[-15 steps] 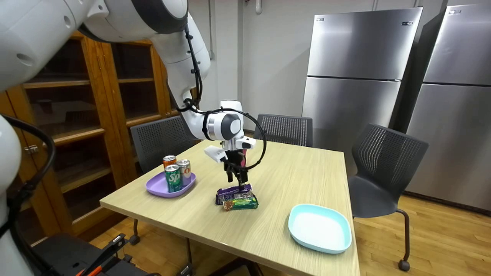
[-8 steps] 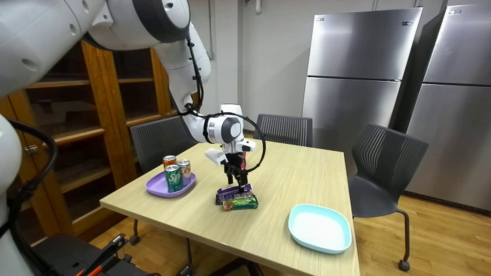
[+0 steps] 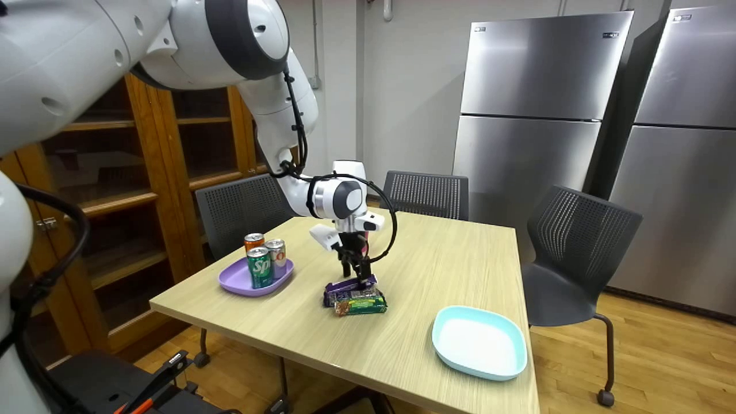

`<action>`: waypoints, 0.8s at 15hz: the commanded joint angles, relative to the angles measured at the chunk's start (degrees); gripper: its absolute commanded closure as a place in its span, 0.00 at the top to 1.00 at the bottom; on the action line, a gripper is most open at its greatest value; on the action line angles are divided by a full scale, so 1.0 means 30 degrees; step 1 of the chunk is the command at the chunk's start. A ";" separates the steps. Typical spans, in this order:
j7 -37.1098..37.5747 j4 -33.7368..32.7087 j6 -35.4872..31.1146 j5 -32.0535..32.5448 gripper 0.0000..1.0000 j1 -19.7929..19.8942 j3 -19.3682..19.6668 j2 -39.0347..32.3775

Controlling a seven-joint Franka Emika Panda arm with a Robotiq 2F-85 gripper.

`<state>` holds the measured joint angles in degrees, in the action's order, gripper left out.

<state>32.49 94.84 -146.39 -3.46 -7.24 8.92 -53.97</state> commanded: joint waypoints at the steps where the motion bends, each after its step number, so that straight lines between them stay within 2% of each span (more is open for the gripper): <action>1: 0.0374 -0.1047 0.0427 -0.0586 1.00 -0.0031 0.0020 -0.0557; 2: 0.0388 -0.1130 0.0448 -0.0647 0.96 -0.0039 0.0030 -0.0626; 3: 0.0396 -0.1175 0.0417 -0.0707 0.74 -0.0041 0.0029 -0.0657; 5: 0.0431 -0.1210 0.0382 -0.0788 0.69 -0.0068 0.0051 -0.0658; 12: 0.0492 -0.0963 -0.0156 -0.0917 0.16 -0.0132 0.0071 -0.0146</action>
<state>32.99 92.10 -146.58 -5.30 -7.37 8.88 -54.90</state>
